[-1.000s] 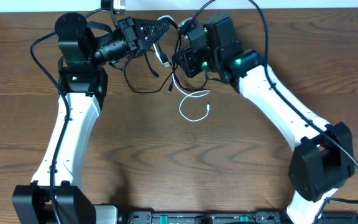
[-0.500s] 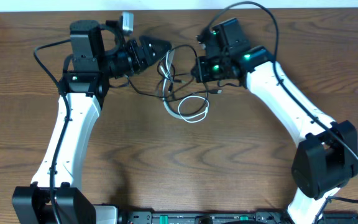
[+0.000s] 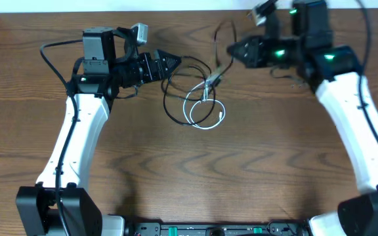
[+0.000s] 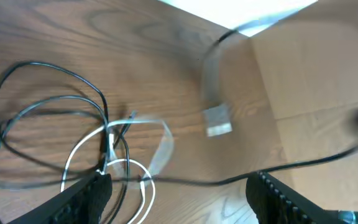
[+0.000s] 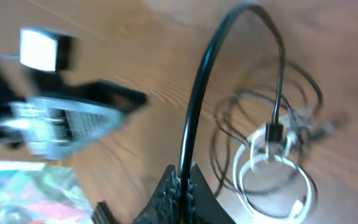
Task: Untangle cables
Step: 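Pull the black cable rightward with the right gripper, stretching it out, then release the black cable and raise the right gripper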
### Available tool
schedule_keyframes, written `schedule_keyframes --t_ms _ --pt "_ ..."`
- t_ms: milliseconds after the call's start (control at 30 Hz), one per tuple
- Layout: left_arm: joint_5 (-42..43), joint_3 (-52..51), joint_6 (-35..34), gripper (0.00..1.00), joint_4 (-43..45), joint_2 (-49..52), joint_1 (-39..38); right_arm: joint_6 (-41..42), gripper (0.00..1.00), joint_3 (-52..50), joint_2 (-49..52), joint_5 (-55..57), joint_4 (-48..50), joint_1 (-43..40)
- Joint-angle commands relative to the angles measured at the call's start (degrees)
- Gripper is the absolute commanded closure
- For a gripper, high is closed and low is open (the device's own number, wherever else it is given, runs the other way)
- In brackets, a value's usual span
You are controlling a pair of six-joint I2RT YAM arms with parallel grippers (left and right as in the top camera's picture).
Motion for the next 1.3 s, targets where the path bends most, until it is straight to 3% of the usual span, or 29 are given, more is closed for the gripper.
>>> schedule_keyframes --t_ms 0,233,367,500,633,767,1100,1200,1233,1267 --pt "-0.6 0.7 3.0 0.25 -0.9 0.5 -1.0 5.0 0.99 0.3 -4.9 -14.2 6.0 -3.8" --pt "-0.6 0.7 8.5 0.26 -4.2 0.5 -1.0 12.7 0.99 2.3 -11.0 -13.6 14.0 -14.8" --pt "-3.1 0.7 10.5 0.25 -6.3 0.5 -1.1 12.6 0.99 5.2 -12.6 -12.2 8.4 -26.4" --pt "-4.4 0.7 10.5 0.26 -6.5 0.5 -1.1 5.5 0.99 5.3 -11.7 -3.8 -5.0 -34.1" --pt "-4.5 0.7 10.5 0.26 -6.5 0.5 -1.1 -0.7 0.99 5.3 -8.7 20.3 -18.5 -33.6" --pt "-4.4 0.7 10.5 0.25 -6.6 0.5 -1.1 -0.9 0.99 5.3 -3.6 36.9 -23.8 -33.6" --pt "-4.7 0.5 10.5 0.25 -7.1 0.5 -1.1 -3.0 0.96 5.3 11.5 39.2 -28.7 -33.6" --pt "-5.4 0.3 10.5 0.25 -7.0 0.5 -1.0 -4.2 0.84 5.3 13.6 39.4 -30.9 -33.6" --pt "-5.7 0.3 10.5 0.25 -7.0 0.5 -1.1 -4.3 0.73 5.3 13.8 39.4 -31.0 -33.6" --pt "-5.8 0.3 10.5 0.25 -7.0 0.5 -1.1 -5.0 0.5 5.3 13.8 38.4 -31.0 -33.5"
